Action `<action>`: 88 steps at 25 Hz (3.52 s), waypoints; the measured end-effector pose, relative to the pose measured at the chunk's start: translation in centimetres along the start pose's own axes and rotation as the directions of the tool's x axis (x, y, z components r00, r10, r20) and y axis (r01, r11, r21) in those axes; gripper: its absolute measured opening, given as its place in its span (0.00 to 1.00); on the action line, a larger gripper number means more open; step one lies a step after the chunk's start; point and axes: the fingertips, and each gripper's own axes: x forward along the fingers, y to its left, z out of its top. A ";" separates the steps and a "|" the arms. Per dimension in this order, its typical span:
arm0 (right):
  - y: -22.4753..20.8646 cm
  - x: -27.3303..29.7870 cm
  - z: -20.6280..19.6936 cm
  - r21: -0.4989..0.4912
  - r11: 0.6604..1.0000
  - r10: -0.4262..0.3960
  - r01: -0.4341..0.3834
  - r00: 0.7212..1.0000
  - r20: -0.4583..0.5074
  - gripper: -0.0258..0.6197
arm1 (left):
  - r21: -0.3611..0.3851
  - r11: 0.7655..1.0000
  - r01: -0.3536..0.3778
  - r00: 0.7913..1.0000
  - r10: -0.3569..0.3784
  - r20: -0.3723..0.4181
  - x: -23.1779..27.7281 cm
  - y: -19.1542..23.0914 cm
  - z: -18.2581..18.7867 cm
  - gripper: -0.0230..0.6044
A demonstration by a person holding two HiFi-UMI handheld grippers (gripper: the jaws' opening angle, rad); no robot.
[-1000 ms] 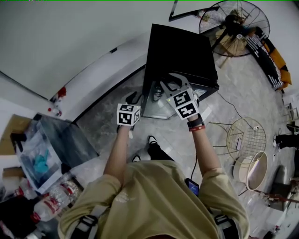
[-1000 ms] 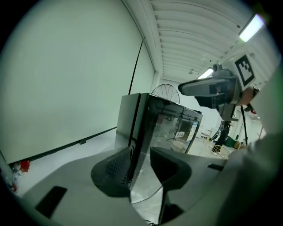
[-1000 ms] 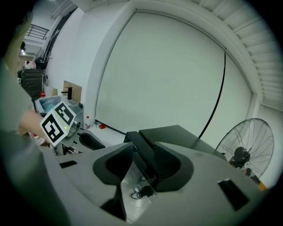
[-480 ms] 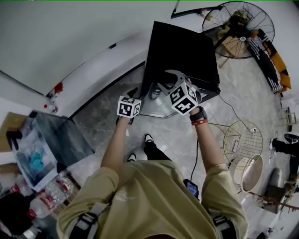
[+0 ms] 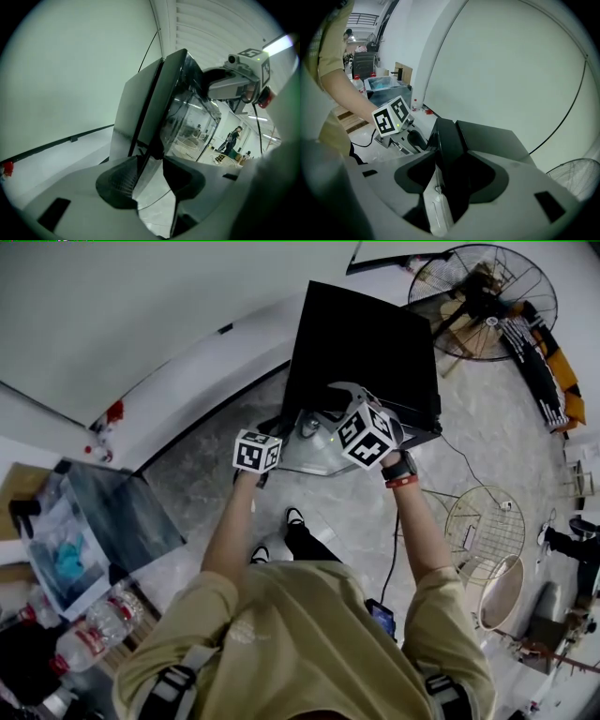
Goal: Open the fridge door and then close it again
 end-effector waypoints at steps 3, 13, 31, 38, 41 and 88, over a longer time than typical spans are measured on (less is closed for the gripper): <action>-0.1 0.0 -0.1 -0.005 1.000 0.010 -0.010 1.000 -0.003 0.39 | 0.032 0.999 0.016 1.000 -0.015 -0.026 0.0 0.0 0.1 0.31; 0.2 -0.2 -0.3 0.005 0.999 0.043 -0.043 0.999 -0.025 0.37 | 0.111 0.994 -0.009 0.996 0.019 -0.088 -0.1 -0.3 -0.2 0.26; 2.4 -1.3 -0.1 -0.067 0.993 0.091 -0.093 0.995 -0.036 0.37 | 0.130 0.986 -0.101 0.991 0.111 -0.072 -1.8 -1.6 -2.0 0.25; 2.3 -1.6 -0.3 -0.083 0.992 0.094 -0.094 0.996 -0.002 0.37 | 0.078 0.986 -0.148 0.988 0.152 -0.037 -1.5 -2.0 -1.9 0.26; 2.3 -1.8 -0.6 -0.101 0.990 0.105 -0.102 0.994 0.025 0.37 | 0.065 0.982 -0.178 0.983 0.180 -0.026 -1.3 -2.2 -2.0 0.26; 9.9 -7.7 -2.0 -0.340 0.912 0.287 -0.231 0.950 0.124 0.37 | -0.128 0.883 -0.452 0.891 0.454 -0.009 -7.2 -9.5 -8.4 0.26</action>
